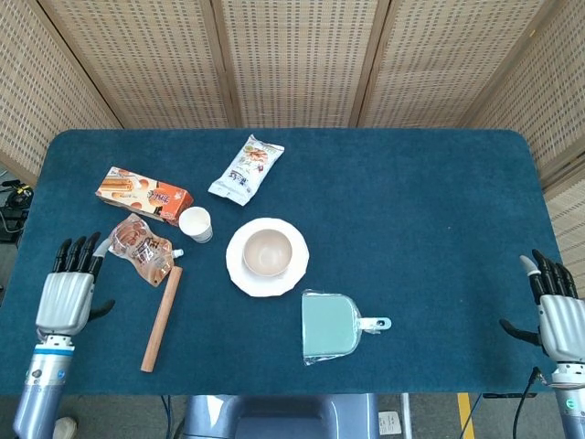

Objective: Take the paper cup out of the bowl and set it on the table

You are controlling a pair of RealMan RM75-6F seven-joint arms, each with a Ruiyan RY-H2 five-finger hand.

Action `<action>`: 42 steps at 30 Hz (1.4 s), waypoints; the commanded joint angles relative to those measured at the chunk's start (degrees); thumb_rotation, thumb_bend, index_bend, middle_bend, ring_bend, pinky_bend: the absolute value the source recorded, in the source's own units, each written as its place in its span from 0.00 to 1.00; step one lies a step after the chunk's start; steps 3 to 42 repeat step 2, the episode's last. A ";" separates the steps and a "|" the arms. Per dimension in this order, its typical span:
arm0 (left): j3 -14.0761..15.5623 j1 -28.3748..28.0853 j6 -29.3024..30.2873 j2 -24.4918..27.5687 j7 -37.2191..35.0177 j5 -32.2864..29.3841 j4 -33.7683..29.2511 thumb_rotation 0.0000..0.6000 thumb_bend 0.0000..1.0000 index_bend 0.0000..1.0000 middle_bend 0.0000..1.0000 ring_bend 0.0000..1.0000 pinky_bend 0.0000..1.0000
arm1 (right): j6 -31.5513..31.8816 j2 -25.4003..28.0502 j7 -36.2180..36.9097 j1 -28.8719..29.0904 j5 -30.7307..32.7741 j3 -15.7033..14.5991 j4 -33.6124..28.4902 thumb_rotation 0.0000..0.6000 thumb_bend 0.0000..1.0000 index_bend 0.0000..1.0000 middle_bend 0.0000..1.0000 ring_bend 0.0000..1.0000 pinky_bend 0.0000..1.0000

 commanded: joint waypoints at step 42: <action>0.73 2.48 1.65 0.58 -1.53 1.70 0.90 1.00 0.00 0.00 0.00 0.00 0.00 | 0.56 -0.15 -1.04 -0.17 -0.84 -0.45 -0.47 1.00 0.13 0.00 0.00 0.00 0.00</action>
